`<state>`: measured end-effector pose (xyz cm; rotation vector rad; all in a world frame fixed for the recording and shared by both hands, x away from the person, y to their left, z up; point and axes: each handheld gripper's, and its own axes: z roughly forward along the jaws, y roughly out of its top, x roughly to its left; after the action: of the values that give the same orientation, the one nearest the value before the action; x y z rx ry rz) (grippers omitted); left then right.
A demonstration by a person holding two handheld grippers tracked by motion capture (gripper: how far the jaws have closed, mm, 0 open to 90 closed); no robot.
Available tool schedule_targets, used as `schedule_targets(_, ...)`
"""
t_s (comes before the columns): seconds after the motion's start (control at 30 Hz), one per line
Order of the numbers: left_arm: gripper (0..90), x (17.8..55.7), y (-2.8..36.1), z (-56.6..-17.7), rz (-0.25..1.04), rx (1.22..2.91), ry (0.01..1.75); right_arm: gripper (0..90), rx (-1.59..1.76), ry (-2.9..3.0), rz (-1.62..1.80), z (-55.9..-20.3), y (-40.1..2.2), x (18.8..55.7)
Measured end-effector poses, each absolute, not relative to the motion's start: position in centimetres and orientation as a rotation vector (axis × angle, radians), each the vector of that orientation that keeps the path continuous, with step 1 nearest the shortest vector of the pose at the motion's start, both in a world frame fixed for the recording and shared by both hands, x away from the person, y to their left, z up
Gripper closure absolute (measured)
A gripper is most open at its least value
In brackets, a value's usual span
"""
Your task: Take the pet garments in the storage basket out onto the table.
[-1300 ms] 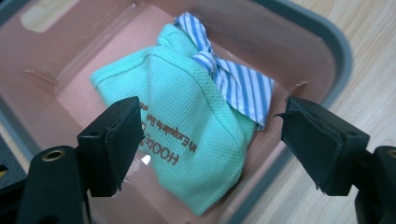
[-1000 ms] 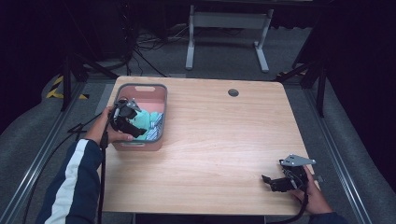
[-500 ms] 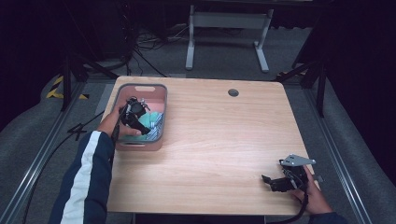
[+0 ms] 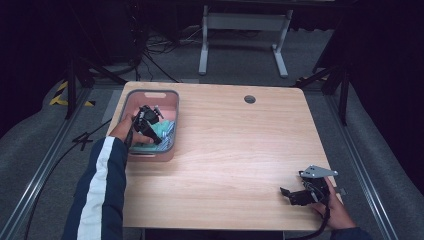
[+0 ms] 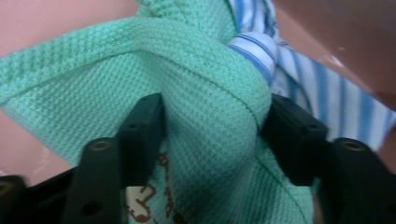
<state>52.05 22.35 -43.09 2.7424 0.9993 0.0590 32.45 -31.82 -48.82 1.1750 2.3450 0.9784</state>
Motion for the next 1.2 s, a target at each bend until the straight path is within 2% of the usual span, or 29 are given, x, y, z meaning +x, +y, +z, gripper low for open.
schedule_targets(0.2, 63.9, 52.0, 22.0, -43.0, -0.006, 2.763, 0.952, 0.5, 1.179, 2.344, 0.980, -48.8, -31.8, 32.5)
schedule_targets(0.4, 71.8, 51.8, 21.7, -42.8, 0.020, 2.777, 0.933, 0.5, 1.178, 2.344, 0.980, -48.8, -31.8, 32.5)
schedule_targets(0.77, 77.0, 51.0, 22.2, -41.8, 0.146, 2.742, 0.922, 0.5, 1.178, 2.345, 0.981, -48.8, -31.8, 32.5)
schedule_targets(1.2, 78.3, 49.8, 24.2, -39.3, 0.304, 2.559, 0.958, 0.5, 1.178, 2.344, 0.981, -48.8, -31.8, 32.5)
